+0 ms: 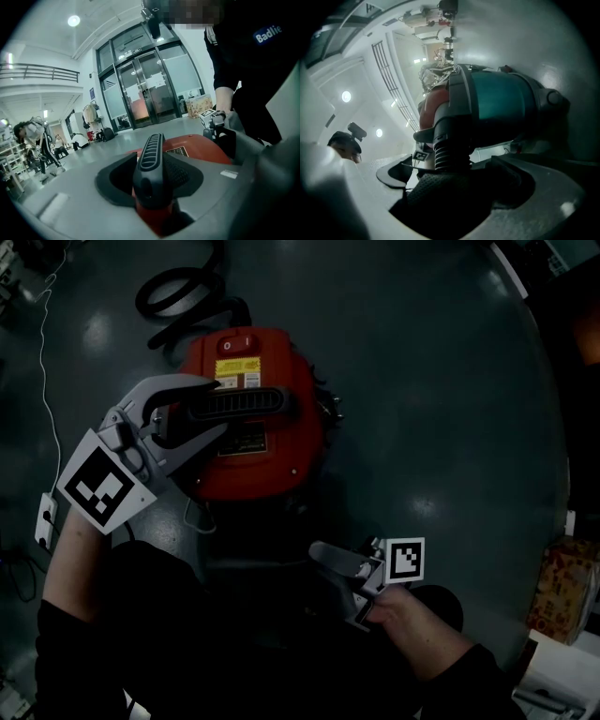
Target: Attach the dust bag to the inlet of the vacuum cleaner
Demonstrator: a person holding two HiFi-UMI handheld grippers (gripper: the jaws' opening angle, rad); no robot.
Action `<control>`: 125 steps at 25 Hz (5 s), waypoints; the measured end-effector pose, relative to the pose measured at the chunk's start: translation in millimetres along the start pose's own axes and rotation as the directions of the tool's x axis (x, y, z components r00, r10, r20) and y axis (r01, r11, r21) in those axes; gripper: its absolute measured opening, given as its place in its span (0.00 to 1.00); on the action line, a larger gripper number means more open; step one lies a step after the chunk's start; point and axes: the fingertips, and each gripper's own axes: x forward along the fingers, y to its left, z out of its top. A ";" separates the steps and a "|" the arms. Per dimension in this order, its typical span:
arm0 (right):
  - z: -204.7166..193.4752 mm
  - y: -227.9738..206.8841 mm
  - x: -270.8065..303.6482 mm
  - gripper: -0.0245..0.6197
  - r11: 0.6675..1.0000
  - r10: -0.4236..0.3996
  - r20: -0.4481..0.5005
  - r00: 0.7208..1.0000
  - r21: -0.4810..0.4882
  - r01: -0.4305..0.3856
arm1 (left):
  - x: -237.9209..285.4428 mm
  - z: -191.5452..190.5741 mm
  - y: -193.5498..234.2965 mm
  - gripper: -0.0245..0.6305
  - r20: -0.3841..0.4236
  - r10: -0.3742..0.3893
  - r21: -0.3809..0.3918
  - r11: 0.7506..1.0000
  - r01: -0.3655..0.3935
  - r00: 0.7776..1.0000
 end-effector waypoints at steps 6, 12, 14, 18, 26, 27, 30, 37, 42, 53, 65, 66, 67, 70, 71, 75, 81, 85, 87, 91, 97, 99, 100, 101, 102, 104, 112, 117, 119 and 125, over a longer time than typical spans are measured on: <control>6.5 -0.7 11.0 0.85 1.000 -0.013 0.056 0.998 0.013 0.012 | 0.2 -0.4 0.0 0.28 0.002 0.004 0.004 1.000 -0.004 1.000; 12.5 -3.6 1.8 0.85 0.999 -0.021 0.108 0.994 0.027 0.018 | -0.1 -0.5 0.2 0.28 0.002 0.006 0.000 1.000 -0.006 1.000; 13.2 -4.3 1.2 0.85 0.999 -0.021 0.122 0.992 0.032 0.017 | 0.3 -0.1 0.1 0.28 0.005 0.004 0.000 1.000 -0.004 1.000; 14.4 -4.1 10.7 0.85 0.999 -0.020 0.148 0.989 0.047 0.013 | -0.2 0.6 0.2 0.28 0.016 0.005 -0.001 1.000 -0.005 1.000; 25.1 -8.4 9.2 0.85 0.997 -0.043 0.218 0.975 0.070 0.028 | 0.0 -0.3 0.1 0.28 0.015 0.007 -0.010 1.000 -0.007 1.000; 26.0 -8.9 7.9 0.85 0.997 -0.040 0.226 0.973 0.070 0.025 | 0.0 -0.6 0.0 0.28 0.014 0.006 -0.005 1.000 -0.006 1.000; 26.7 -8.9 8.5 0.85 0.998 -0.034 0.240 0.970 0.066 0.019 | 0.2 -0.2 -0.2 0.28 0.020 0.008 -0.005 1.000 -0.008 1.000; 31.1 -8.9 17.9 0.85 0.997 -0.051 0.246 0.968 0.075 0.033 | 0.0 -0.2 0.3 0.28 0.020 0.009 -0.016 1.000 -0.008 1.000; 35.4 -10.3 13.8 0.85 0.997 -0.045 0.257 0.965 0.067 0.029 | 0.0 -0.8 0.2 0.28 0.020 0.012 -0.017 1.000 -0.012 1.000; 21.3 -6.4 15.9 0.85 0.999 -0.027 0.074 0.997 0.030 0.025 | 0.0 -1.3 0.0 0.27 0.009 0.006 0.010 1.000 -0.006 1.000; -9.6 -0.8 8.9 0.88 0.997 -0.038 -0.208 0.977 -0.067 0.025 | 0.6 -0.8 0.0 0.27 0.002 0.004 0.008 1.000 -0.004 1.000; -12.5 -0.7 8.3 0.88 0.997 -0.041 -0.235 0.971 -0.077 0.023 | 0.6 -0.9 0.0 0.27 0.001 0.003 0.009 1.000 -0.003 1.000; -14.8 -1.8 7.5 0.88 0.995 -0.050 -0.257 0.965 -0.093 0.027 | 0.5 -1.1 0.0 0.27 0.001 0.004 0.008 1.000 -0.004 1.000; -17.8 -11.1 5.1 0.88 0.983 -0.118 -0.298 0.947 -0.170 0.069 | 0.7 -1.1 0.2 0.27 0.004 0.007 -0.005 1.000 -0.007 1.000; -17.8 -12.6 5.9 0.88 0.979 -0.134 -0.299 0.945 -0.189 0.079 | 0.9 -0.8 0.2 0.27 0.005 0.007 -0.006 1.000 -0.007 1.000; -12.6 -13.3 9.9 0.85 0.969 -0.158 -0.277 0.948 -0.230 0.094 | 1.0 -0.1 0.7 0.27 0.009 0.013 -0.018 1.000 -0.013 1.000; -3.2 -12.5 18.9 0.85 0.970 -0.158 -0.217 0.963 -0.218 0.110 | 0.7 0.8 1.1 0.27 0.015 0.016 -0.036 0.999 -0.015 1.000; -1.6 -11.0 18.7 0.85 0.978 -0.130 -0.178 0.975 -0.184 0.097 | 0.1 -0.2 1.0 0.27 0.012 0.018 -0.040 0.999 -0.018 1.000; -0.9 -9.3 19.5 0.84 0.986 -0.100 -0.152 0.983 -0.147 0.077 | 0.3 -0.8 1.0 0.27 0.014 0.019 -0.038 0.999 -0.019 1.000; 1.6 -9.8 22.7 0.84 0.990 -0.091 -0.147 0.985 -0.120 0.073 | 0.8 -1.1 1.0 0.27 0.014 0.022 -0.046 0.999 -0.021 1.000; 7.1 -8.4 28.3 0.85 0.992 -0.074 -0.141 0.987 -0.111 0.058 | 0.1 -2.2 2.1 0.27 0.007 0.033 -0.046 0.998 -0.033 0.999; 6.5 -8.5 27.5 0.85 0.994 -0.068 -0.139 0.988 -0.096 0.055 | 0.9 -3.1 1.3 0.27 0.000 0.026 -0.033 0.999 -0.026 1.000; 6.3 -8.3 26.8 0.85 0.995 -0.065 -0.136 0.989 -0.090 0.053 | 1.3 -3.3 1.0 0.27 -0.005 0.022 -0.028 0.999 -0.022 1.000; 6.0 -8.0 25.8 0.84 0.995 -0.061 -0.135 0.989 -0.088 0.049 | 1.5 -3.5 0.7 0.27 -0.011 0.018 -0.024 1.000 -0.019 1.000; 5.5 -7.7 24.8 0.85 0.995 -0.058 -0.138 0.989 -0.089 0.046 | 1.5 -3.6 0.5 0.27 -0.015 0.016 -0.023 1.000 -0.017 1.000; 5.0 -7.1 22.0 0.85 0.994 -0.058 -0.149 0.987 -0.097 0.044 | 1.4 -3.5 0.7 0.27 -0.019 0.015 -0.024 1.000 -0.016 1.000; 18.8 -2.7 -9.2 0.85 0.975 -0.144 -0.135 0.980 -0.186 0.118 | 3.1 -1.9 2.6 0.32 -0.040 -0.002 -0.039 0.999 0.000 0.999; 36.8 5.4 -40.8 0.85 0.957 -0.206 -0.098 0.974 -0.227 0.180 | -1.4 0.2 7.5 0.40 -0.051 -0.016 -0.049 0.999 0.014 0.999; 48.8 13.9 -57.7 0.85 0.947 -0.223 -0.065 0.973 -0.250 0.201 | -5.9 4.3 9.9 0.42 -0.048 -0.019 -0.074 0.997 0.015 0.999; 69.6 55.0 -78.8 0.85 0.933 -0.229 0.040 0.973 -0.275 0.231 | -31.2 28.8 30.3 0.41 -0.045 0.022 -0.222 0.975 -0.032 0.999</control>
